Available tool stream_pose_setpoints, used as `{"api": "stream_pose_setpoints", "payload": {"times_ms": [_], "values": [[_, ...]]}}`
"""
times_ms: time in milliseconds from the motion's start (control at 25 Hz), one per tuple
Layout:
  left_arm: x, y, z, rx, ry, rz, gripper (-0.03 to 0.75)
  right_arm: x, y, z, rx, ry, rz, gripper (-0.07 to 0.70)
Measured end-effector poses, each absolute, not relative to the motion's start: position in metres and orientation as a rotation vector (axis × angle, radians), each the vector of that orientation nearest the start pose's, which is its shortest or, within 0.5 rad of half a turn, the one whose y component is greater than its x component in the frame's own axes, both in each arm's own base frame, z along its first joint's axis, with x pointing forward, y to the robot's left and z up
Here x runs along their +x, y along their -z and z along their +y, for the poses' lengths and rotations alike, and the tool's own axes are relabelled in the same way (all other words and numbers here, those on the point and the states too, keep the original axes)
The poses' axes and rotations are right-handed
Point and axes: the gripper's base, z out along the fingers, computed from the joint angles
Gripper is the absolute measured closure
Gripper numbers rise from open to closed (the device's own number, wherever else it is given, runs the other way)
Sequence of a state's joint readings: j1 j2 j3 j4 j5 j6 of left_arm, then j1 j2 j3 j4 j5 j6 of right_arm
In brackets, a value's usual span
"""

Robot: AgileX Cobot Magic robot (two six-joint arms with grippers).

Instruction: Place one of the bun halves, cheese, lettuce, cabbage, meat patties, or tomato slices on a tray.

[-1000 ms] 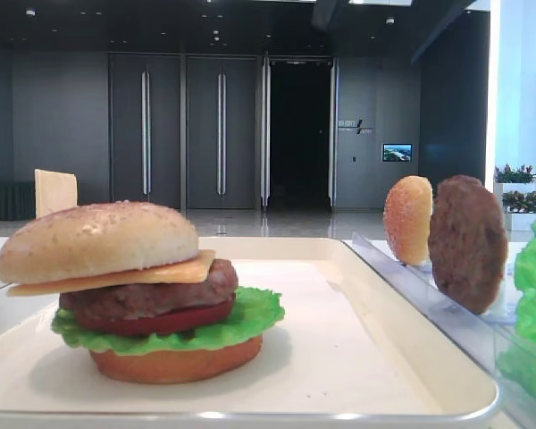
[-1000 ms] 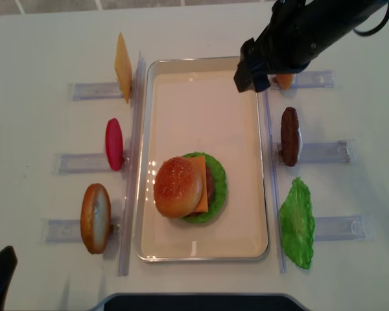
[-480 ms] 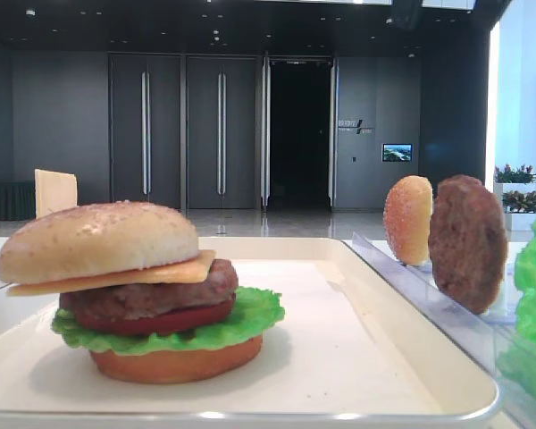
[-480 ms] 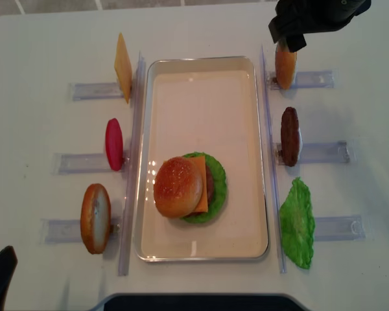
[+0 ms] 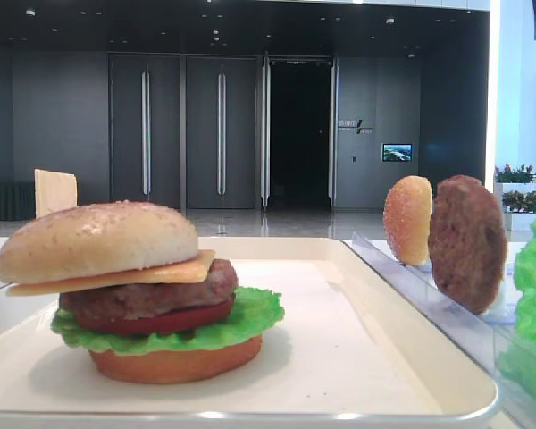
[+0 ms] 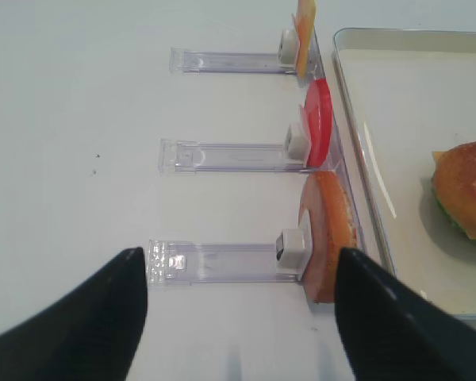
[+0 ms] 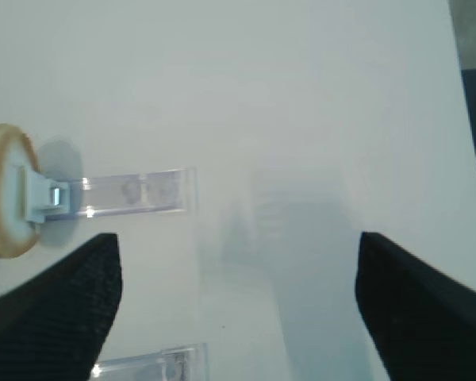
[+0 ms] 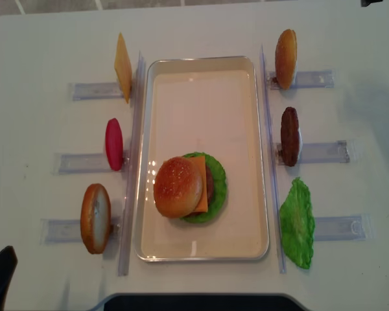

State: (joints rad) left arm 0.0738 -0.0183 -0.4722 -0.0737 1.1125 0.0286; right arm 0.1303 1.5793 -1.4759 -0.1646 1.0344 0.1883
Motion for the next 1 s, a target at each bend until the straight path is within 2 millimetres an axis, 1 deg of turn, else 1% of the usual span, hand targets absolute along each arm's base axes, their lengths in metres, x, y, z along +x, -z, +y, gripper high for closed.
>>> {"api": "stream_pose_setpoints", "payload": {"times_ms": [120, 240, 400, 480, 760, 880, 1000], "values": [[-0.006, -0.266, -0.007, -0.042, 0.028, 2.103, 0.157, 0.339, -0.346, 0.01, 0.101, 0.121, 2.586, 0.035], [-0.006, -0.266, -0.007, -0.042, 0.028, 2.103, 0.157, 0.339, -0.346, -0.008, 0.151, 0.172, 2.574, 0.037], [-0.006, -0.266, -0.007, -0.042, 0.028, 2.103, 0.157, 0.339, -0.347, -0.024, 0.224, 0.205, 2.561, 0.037], [-0.006, -0.266, -0.007, -0.042, 0.028, 2.103, 0.157, 0.339, -0.347, -0.027, 0.237, 0.208, 2.556, 0.037], [-0.006, -0.266, -0.007, -0.042, 0.028, 2.103, 0.157, 0.337, -0.35, -0.026, 0.243, 0.193, 2.55, 0.038], [-0.006, -0.266, -0.007, -0.042, 0.028, 2.103, 0.157, 0.328, -0.362, -0.025, 0.245, 0.188, 2.52, 0.038], [-0.006, -0.266, -0.007, -0.042, 0.028, 2.103, 0.157, 0.309, -0.384, -0.02, 0.226, 0.175, 2.452, 0.038]]}}
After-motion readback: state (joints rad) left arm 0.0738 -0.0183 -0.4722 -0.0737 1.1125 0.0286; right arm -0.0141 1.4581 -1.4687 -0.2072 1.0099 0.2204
